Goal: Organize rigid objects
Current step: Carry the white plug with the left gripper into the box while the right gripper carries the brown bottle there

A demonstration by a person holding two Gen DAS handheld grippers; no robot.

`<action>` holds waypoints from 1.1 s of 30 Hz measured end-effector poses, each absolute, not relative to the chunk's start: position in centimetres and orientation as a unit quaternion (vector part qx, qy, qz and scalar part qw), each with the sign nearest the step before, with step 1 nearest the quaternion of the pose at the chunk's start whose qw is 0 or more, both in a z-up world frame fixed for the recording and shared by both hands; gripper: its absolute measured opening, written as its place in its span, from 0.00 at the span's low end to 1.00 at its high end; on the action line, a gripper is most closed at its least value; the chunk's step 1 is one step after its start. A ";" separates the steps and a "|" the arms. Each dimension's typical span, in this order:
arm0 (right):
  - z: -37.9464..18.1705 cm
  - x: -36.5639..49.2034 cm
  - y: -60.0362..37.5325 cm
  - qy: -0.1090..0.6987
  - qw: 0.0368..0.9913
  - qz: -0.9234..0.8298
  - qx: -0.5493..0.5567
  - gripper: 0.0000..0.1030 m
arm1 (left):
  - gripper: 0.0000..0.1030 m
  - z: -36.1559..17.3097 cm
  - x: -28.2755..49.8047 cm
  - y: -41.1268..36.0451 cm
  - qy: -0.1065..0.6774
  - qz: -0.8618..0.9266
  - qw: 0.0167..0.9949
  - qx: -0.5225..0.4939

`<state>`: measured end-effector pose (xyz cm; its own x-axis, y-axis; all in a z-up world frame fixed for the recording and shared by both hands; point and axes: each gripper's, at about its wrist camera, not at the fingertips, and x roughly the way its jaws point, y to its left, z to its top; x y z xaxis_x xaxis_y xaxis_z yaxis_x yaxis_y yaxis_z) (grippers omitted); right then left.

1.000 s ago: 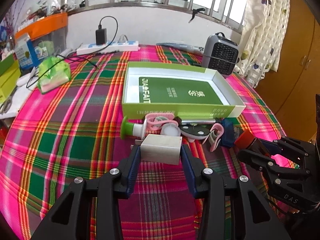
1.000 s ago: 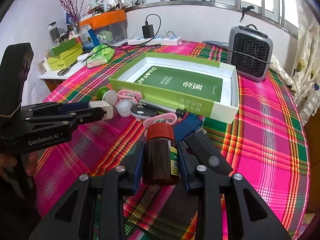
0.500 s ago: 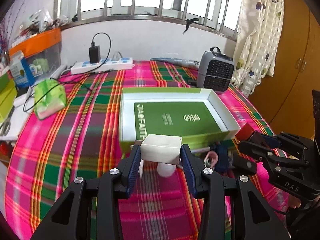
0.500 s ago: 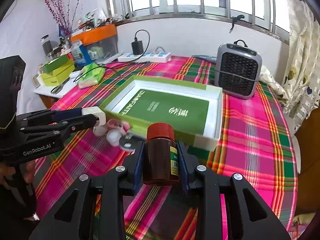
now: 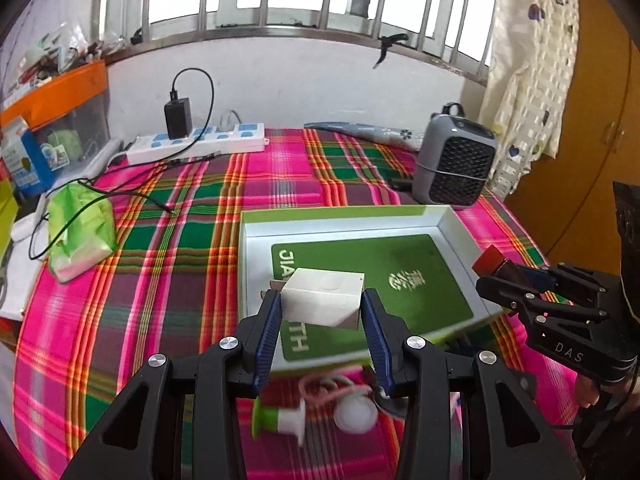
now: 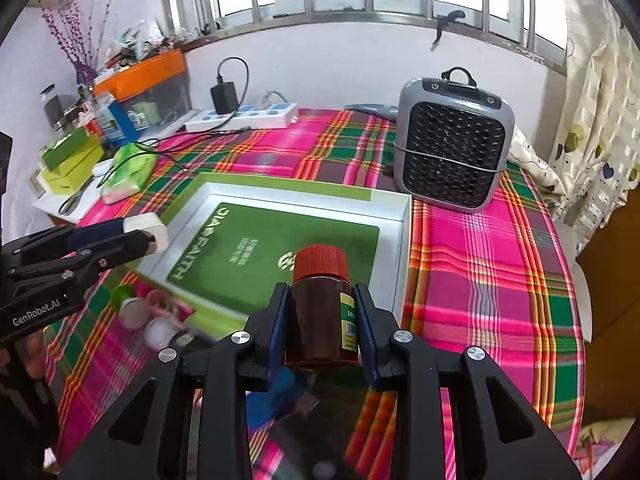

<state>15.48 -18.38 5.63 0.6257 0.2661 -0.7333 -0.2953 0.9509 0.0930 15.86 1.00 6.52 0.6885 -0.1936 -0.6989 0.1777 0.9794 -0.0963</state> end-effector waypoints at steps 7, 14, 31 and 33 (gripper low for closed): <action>4.6 18.6 -18.1 0.419 0.895 0.148 -0.026 0.32 | 0.39 4.9 19.3 0.8 0.399 -0.094 0.912 0.001; 3.4 21.3 -17.8 0.435 0.889 0.137 -0.033 0.32 | 0.39 3.8 21.1 0.5 0.407 -0.091 0.909 0.008; 1.5 23.3 -17.3 0.453 0.880 0.135 -0.048 0.32 | 0.39 2.3 22.3 0.2 0.422 -0.090 0.902 0.019; 1.4 23.4 -17.2 0.455 0.879 0.137 -0.048 0.32 | 0.39 2.2 22.3 0.2 0.424 -0.090 0.901 0.018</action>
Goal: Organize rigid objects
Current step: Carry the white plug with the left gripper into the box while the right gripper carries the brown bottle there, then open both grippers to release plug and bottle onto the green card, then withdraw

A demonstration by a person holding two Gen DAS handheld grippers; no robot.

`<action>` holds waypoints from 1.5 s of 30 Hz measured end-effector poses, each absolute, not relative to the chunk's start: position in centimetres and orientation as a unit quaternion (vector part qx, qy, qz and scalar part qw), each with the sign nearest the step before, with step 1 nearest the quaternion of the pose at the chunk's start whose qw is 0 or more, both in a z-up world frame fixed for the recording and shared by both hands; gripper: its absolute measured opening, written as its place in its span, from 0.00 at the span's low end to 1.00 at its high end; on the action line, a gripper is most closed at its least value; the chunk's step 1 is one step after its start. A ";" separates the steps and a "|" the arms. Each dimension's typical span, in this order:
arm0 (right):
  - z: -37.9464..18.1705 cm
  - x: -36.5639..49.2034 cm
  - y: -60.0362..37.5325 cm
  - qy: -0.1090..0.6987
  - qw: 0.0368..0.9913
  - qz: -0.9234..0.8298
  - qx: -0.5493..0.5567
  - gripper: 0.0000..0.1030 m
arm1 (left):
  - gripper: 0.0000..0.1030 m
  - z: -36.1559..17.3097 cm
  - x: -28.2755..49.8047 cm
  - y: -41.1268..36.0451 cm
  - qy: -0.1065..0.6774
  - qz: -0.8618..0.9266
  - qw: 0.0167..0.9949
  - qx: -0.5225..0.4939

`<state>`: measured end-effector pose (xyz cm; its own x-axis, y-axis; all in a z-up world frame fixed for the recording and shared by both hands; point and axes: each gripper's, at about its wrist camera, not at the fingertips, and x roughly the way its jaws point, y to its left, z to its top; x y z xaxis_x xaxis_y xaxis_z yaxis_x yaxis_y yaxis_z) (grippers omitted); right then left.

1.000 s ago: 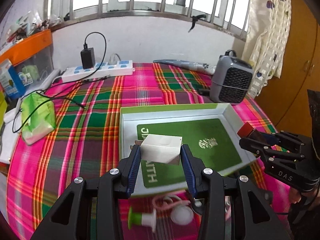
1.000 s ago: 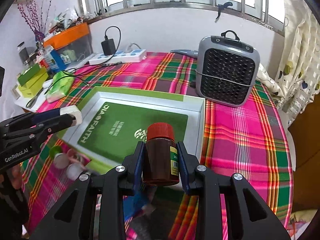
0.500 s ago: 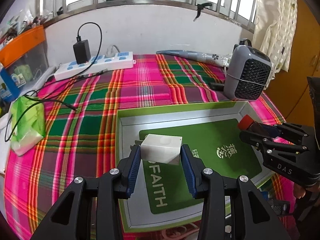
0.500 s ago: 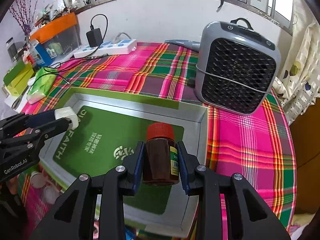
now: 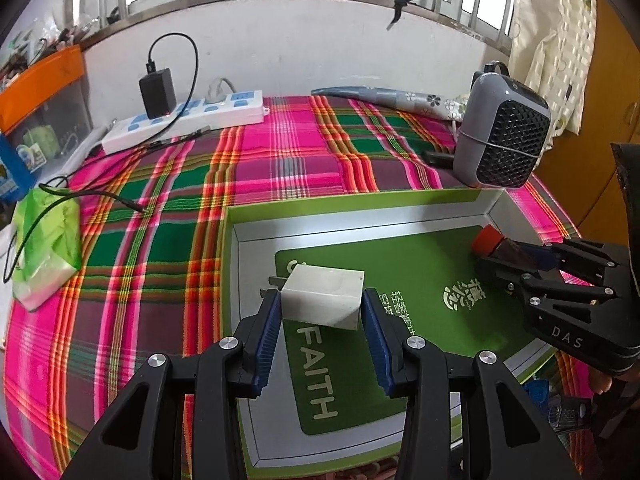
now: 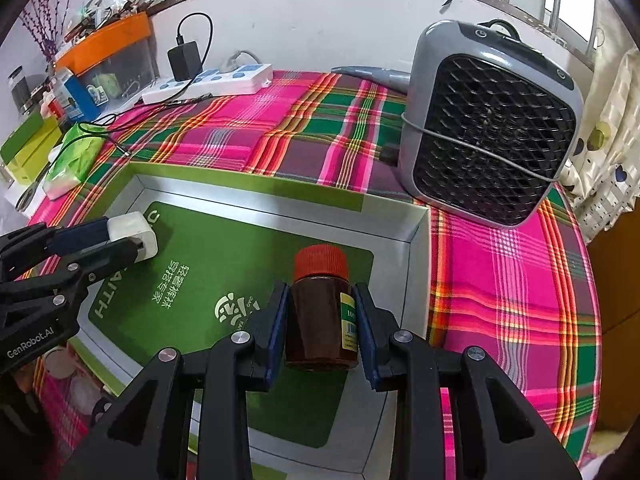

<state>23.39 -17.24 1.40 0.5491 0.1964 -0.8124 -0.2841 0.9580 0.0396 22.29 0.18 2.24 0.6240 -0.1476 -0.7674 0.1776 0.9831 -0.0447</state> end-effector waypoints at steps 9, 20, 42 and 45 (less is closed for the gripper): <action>1.4 23.5 -17.2 0.456 0.878 0.137 -0.052 0.32 | 0.39 2.1 22.4 0.1 0.430 -0.089 0.898 0.019; 1.4 23.4 -17.3 0.455 0.877 0.146 -0.038 0.32 | 0.39 2.2 22.4 0.3 0.429 -0.087 0.899 0.021; 2.6 21.8 -17.5 0.439 0.886 0.148 -0.020 0.46 | 0.39 4.1 19.8 0.6 0.408 -0.089 0.908 0.019; 2.9 21.2 -17.5 0.435 0.888 0.152 -0.016 0.46 | 0.39 4.4 19.2 0.8 0.405 -0.087 0.910 0.018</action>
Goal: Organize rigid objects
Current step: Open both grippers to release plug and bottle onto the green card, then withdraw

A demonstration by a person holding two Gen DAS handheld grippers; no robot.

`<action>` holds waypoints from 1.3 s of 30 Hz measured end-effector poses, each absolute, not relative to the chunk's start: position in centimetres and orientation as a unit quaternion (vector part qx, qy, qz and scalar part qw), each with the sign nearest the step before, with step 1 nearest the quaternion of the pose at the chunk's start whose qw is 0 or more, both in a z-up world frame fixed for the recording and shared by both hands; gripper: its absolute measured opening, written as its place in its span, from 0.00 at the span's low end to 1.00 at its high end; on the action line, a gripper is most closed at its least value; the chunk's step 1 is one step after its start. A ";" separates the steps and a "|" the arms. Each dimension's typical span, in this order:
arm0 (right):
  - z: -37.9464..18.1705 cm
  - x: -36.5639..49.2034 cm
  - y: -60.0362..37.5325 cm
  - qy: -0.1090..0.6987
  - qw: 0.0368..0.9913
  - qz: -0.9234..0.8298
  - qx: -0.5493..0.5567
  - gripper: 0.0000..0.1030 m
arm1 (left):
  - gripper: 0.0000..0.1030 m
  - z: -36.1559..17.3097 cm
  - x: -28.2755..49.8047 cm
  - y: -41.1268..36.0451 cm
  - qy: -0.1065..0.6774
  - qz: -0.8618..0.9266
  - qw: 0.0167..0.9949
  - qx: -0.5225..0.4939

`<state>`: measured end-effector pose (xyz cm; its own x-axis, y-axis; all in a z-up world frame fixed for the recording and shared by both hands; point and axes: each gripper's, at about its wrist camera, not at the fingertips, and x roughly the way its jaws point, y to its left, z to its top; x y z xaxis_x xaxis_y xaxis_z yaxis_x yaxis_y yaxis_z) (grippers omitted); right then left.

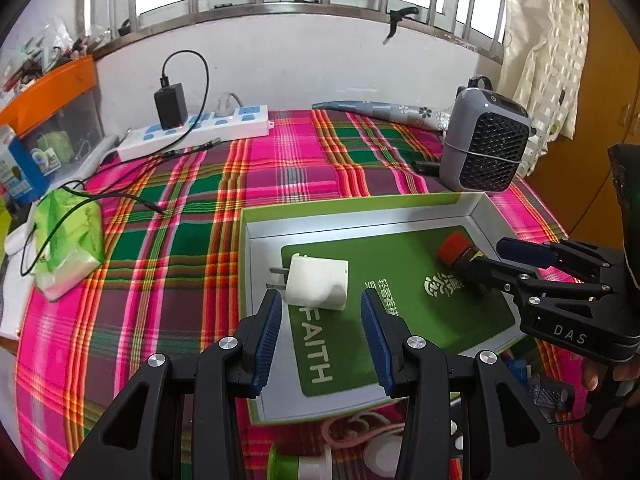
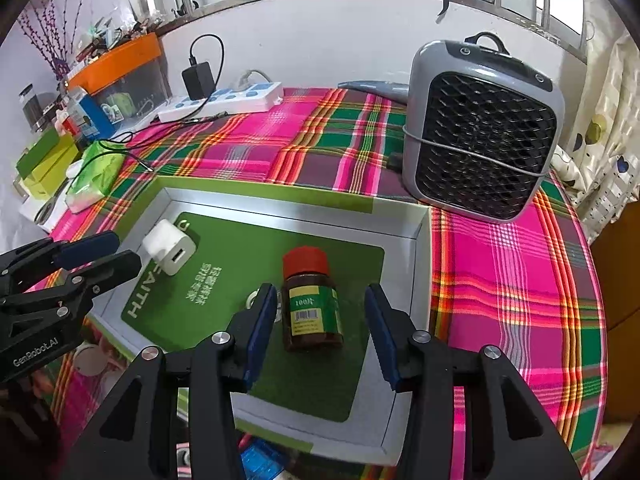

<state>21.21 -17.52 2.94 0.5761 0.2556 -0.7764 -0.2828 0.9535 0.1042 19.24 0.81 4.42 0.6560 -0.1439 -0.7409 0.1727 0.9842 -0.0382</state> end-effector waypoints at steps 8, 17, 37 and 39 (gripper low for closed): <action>4.0 19.5 -17.9 0.422 0.894 0.153 -0.007 0.46 | 0.39 5.2 17.3 1.4 0.400 -0.083 0.913 0.013; 5.1 17.1 -18.6 0.406 0.901 0.155 0.001 0.46 | 0.39 6.2 14.7 3.0 0.387 -0.073 0.919 -0.004; 4.8 11.2 -20.9 0.393 0.905 0.163 0.012 0.46 | 0.39 5.5 9.7 7.1 0.388 -0.047 0.919 -0.049; 4.6 10.6 -21.1 0.393 0.905 0.164 0.009 0.46 | 0.39 5.2 9.3 7.0 0.392 -0.053 0.917 -0.050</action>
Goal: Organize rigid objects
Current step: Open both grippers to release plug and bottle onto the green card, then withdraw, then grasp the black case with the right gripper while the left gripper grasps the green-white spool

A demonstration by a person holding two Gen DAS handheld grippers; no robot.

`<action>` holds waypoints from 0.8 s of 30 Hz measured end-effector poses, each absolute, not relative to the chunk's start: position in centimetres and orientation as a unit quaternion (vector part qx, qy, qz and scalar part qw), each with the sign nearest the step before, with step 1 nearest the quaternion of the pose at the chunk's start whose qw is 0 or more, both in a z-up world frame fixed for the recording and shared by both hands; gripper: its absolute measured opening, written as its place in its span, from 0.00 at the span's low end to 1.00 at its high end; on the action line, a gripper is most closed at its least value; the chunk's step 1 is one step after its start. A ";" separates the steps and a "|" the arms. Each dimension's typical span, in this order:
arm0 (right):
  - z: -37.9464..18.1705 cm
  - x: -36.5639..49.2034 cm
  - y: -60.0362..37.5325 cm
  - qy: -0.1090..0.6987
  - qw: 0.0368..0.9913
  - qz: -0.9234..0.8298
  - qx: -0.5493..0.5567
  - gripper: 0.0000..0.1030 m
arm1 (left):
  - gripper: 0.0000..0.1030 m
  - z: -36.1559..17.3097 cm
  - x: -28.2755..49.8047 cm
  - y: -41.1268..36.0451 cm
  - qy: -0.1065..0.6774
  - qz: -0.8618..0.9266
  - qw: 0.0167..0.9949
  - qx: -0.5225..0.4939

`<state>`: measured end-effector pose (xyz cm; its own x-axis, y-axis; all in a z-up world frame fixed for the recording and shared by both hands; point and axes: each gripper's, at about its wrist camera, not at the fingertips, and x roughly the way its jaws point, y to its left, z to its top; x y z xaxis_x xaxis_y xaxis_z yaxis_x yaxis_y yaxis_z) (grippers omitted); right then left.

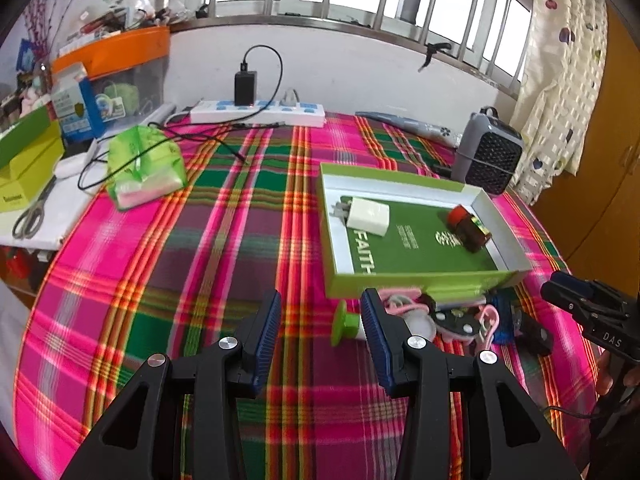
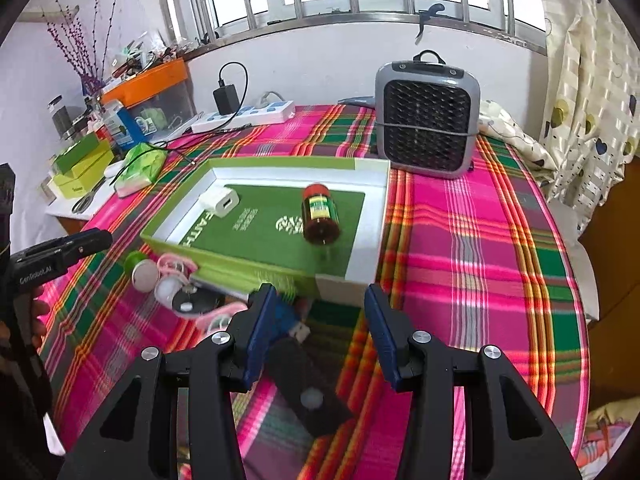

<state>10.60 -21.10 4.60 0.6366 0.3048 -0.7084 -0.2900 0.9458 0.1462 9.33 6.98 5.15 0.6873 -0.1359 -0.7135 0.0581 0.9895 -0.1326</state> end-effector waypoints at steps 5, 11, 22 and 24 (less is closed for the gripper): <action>3.7 9.5 -21.7 0.400 0.901 0.170 0.013 0.46 | 0.39 4.6 8.6 6.6 0.400 -0.074 0.912 -0.058; 2.7 8.7 -22.4 0.408 0.895 0.178 0.021 0.46 | 0.39 4.4 7.8 6.3 0.402 -0.081 0.910 -0.057; 1.9 8.0 -21.7 0.419 0.882 0.215 0.012 0.46 | 0.39 3.9 7.5 6.0 0.410 -0.085 0.906 -0.059; 1.8 7.8 -21.3 0.419 0.882 0.216 0.001 0.46 | 0.39 3.8 7.6 6.0 0.410 -0.086 0.906 -0.058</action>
